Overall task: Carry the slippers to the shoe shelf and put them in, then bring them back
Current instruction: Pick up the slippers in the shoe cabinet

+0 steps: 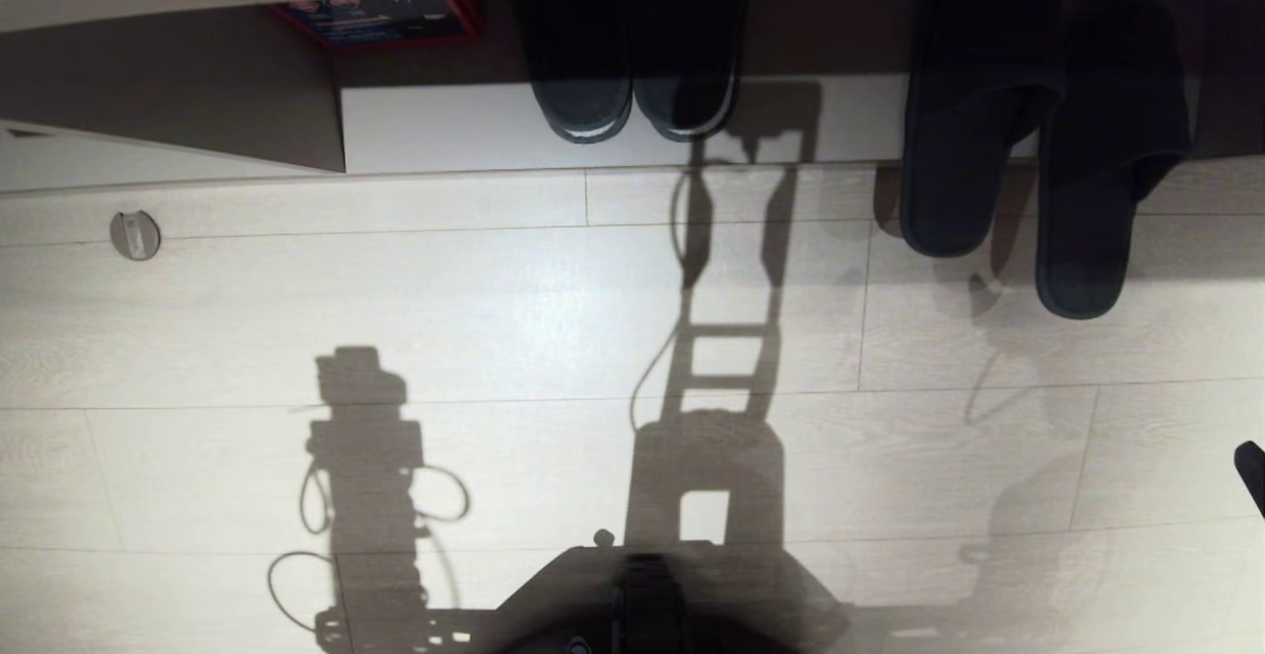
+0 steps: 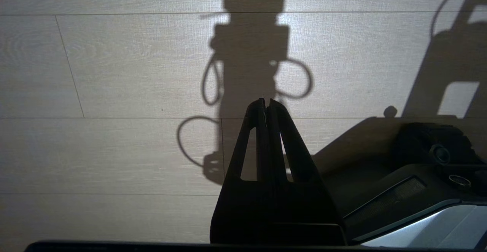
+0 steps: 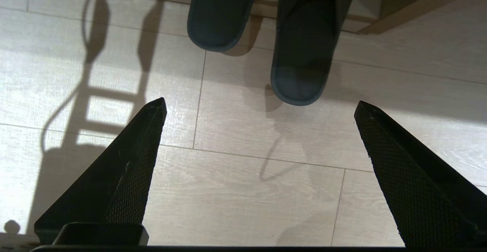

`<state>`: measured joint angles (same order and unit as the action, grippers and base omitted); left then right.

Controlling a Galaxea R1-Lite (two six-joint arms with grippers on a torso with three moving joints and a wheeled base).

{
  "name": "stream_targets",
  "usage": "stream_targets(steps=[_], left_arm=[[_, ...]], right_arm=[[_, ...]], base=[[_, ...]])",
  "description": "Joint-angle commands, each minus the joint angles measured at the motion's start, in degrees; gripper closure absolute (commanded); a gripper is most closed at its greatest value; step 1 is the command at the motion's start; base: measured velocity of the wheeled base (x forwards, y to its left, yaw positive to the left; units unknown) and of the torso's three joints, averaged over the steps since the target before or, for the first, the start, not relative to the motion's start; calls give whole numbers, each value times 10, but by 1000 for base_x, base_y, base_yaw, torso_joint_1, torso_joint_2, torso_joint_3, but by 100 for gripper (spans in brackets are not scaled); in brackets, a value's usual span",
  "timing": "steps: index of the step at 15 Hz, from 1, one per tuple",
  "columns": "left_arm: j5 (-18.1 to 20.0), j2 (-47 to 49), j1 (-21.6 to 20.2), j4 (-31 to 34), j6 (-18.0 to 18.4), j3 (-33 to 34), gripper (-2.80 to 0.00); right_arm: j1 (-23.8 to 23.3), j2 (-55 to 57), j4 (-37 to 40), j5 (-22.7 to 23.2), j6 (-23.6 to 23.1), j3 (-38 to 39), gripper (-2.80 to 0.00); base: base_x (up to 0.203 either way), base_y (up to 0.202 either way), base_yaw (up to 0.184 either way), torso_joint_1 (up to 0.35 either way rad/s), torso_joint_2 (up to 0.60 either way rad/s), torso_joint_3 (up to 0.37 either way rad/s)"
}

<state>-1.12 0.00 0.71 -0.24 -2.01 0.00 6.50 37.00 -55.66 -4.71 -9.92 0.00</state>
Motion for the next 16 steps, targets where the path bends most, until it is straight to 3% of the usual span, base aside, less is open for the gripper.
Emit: stream_targets(steps=[1, 2, 3, 13, 16], left_arm=[[0, 0, 0, 0, 0, 0, 0], [0, 0, 0, 0, 0, 0, 0], [0, 0, 0, 0, 0, 0, 0], [0, 0, 0, 0, 0, 0, 0], [0, 0, 0, 0, 0, 0, 0]], right_arm=[[0, -76, 16, -2, 0, 23, -280], [0, -100, 35, -4, 0, 23, -274], [0, -127, 54, -8, 1, 23, 0], [-6, -299, 199, -16, 5, 23, 0], [-18, -373, 250, -16, 25, 23, 0]], base=[[0, 0, 0, 0, 0, 0], [0, 0, 0, 0, 0, 0], [0, 0, 0, 0, 0, 0], [0, 0, 0, 0, 0, 0], [0, 0, 0, 0, 0, 0]])
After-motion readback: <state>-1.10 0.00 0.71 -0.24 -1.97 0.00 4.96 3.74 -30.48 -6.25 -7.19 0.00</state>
